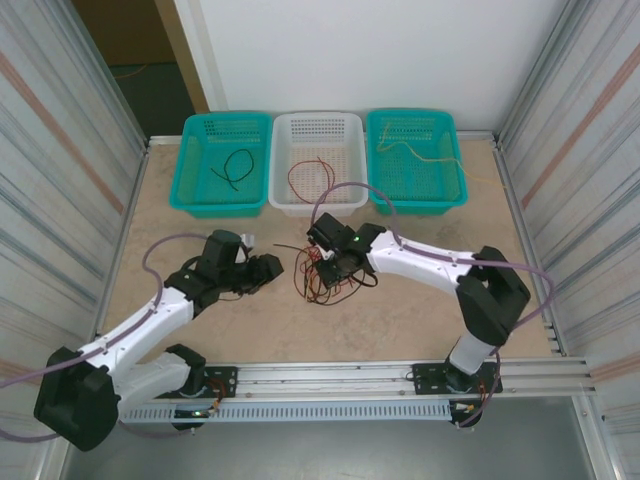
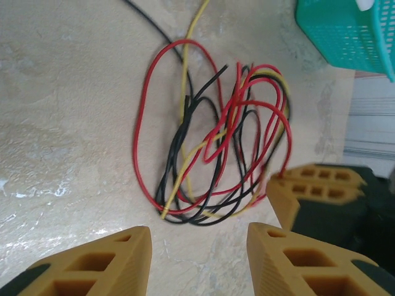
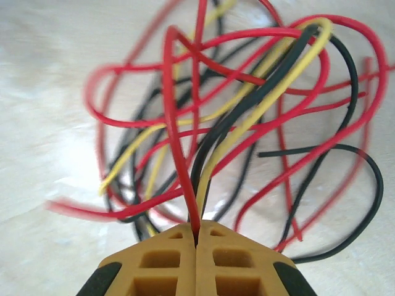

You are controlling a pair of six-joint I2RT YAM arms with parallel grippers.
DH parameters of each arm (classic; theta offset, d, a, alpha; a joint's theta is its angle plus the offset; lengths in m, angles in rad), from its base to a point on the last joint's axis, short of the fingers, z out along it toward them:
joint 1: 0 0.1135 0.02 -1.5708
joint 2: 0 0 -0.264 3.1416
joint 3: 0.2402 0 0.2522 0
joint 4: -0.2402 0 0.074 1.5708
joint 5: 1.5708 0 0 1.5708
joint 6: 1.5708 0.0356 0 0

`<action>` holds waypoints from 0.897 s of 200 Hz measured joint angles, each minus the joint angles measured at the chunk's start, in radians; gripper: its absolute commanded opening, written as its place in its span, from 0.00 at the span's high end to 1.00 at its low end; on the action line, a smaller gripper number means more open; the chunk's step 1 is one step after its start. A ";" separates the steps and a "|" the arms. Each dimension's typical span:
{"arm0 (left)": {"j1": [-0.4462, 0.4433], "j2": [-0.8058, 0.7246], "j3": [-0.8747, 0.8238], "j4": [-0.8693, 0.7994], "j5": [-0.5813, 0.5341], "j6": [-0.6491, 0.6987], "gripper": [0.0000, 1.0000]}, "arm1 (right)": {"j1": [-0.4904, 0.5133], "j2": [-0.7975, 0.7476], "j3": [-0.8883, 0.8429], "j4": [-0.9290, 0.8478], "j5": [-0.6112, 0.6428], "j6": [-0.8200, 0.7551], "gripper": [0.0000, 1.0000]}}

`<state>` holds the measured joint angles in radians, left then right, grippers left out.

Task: Untangle the cables

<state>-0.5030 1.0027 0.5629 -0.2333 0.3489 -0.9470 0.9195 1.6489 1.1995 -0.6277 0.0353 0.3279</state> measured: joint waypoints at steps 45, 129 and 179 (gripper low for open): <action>0.000 -0.063 0.000 0.048 0.029 -0.017 0.45 | 0.023 -0.144 0.029 0.021 -0.046 0.002 1.00; 0.005 -0.103 -0.073 0.294 0.098 -0.140 0.41 | 0.021 -0.171 0.032 0.106 -0.158 0.045 1.00; 0.006 -0.113 -0.073 0.385 0.112 -0.154 0.42 | 0.016 -0.287 0.035 0.158 -0.193 0.077 1.00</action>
<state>-0.4973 0.8898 0.4900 0.1516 0.4606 -1.1015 0.9352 1.3621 1.2346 -0.4702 -0.1581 0.4049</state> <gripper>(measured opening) 0.572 0.061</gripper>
